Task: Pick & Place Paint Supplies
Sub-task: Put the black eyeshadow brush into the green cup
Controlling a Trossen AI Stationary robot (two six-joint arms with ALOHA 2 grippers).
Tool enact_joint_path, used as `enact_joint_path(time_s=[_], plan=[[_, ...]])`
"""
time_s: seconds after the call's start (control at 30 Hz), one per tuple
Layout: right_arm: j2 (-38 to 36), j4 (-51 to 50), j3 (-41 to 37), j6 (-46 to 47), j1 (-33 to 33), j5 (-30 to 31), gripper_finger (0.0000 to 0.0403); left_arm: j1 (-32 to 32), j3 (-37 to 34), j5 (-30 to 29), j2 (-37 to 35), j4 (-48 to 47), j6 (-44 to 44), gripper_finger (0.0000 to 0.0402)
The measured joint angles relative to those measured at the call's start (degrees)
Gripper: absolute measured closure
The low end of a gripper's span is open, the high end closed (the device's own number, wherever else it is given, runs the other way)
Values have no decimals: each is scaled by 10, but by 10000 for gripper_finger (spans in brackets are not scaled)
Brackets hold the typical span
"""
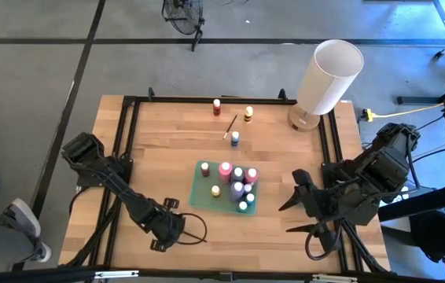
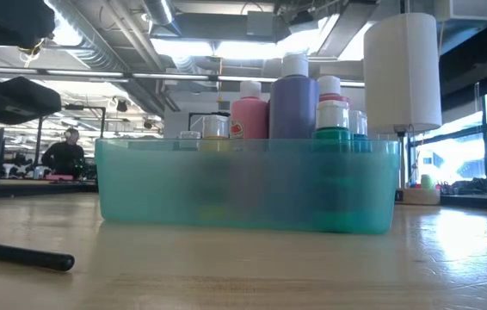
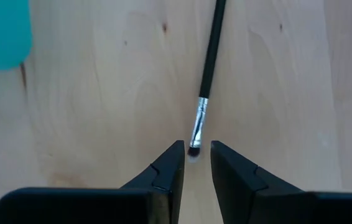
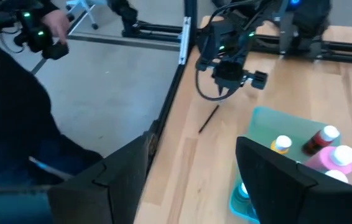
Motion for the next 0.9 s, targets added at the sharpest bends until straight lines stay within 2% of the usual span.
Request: enact_joint_path(time_s=[0.2, 0.4, 0.9], plan=[[0, -5, 0, -4, 0, -19, 155, -5, 0, 11, 8, 7, -16, 329], [0, -7, 0, -4, 0, -19, 155, 0, 0, -9, 29, 4, -51, 329], [0, -13, 0, -4, 0, -19, 155, 0, 2, -4, 50, 6, -30, 329]])
